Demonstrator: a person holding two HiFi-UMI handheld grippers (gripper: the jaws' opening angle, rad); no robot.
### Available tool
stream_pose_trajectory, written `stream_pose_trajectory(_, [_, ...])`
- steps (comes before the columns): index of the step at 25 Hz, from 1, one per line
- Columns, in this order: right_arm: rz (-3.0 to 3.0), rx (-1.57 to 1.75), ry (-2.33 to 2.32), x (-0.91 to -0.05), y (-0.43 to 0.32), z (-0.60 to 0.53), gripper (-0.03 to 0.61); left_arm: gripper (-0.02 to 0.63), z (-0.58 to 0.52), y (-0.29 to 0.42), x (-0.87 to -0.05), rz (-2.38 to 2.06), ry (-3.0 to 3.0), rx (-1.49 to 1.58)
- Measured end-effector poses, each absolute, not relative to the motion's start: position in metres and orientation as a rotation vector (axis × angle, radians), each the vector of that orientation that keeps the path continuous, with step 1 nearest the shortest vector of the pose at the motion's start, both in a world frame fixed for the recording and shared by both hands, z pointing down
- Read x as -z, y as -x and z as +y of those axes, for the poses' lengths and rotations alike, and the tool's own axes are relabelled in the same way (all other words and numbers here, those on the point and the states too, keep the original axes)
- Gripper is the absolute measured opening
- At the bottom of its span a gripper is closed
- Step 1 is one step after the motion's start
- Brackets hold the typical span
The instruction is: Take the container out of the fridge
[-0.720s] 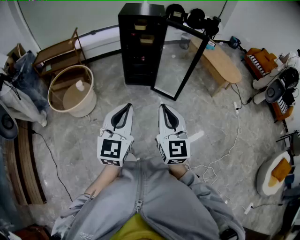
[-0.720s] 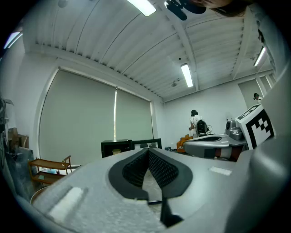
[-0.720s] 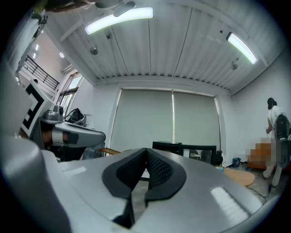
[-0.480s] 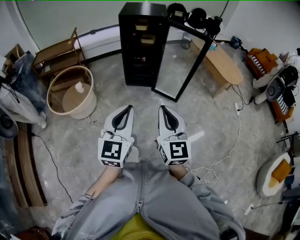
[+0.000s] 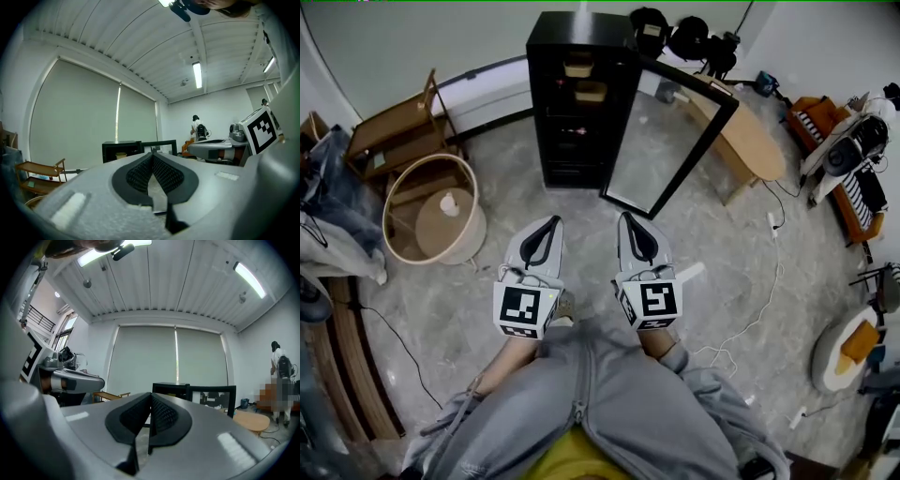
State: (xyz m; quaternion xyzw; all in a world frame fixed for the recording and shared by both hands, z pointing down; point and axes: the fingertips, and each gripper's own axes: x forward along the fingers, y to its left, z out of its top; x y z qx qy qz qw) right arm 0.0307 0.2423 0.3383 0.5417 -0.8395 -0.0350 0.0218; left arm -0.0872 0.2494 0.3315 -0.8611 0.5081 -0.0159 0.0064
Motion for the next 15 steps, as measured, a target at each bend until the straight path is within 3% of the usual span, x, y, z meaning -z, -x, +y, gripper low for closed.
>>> stream_pose_trajectory(15, [-2.54,0.054,-1.771,-0.356,-0.004,0.121,0.0,0.005,0.114,0.118,-0.352,1.505,2.781,0.036])
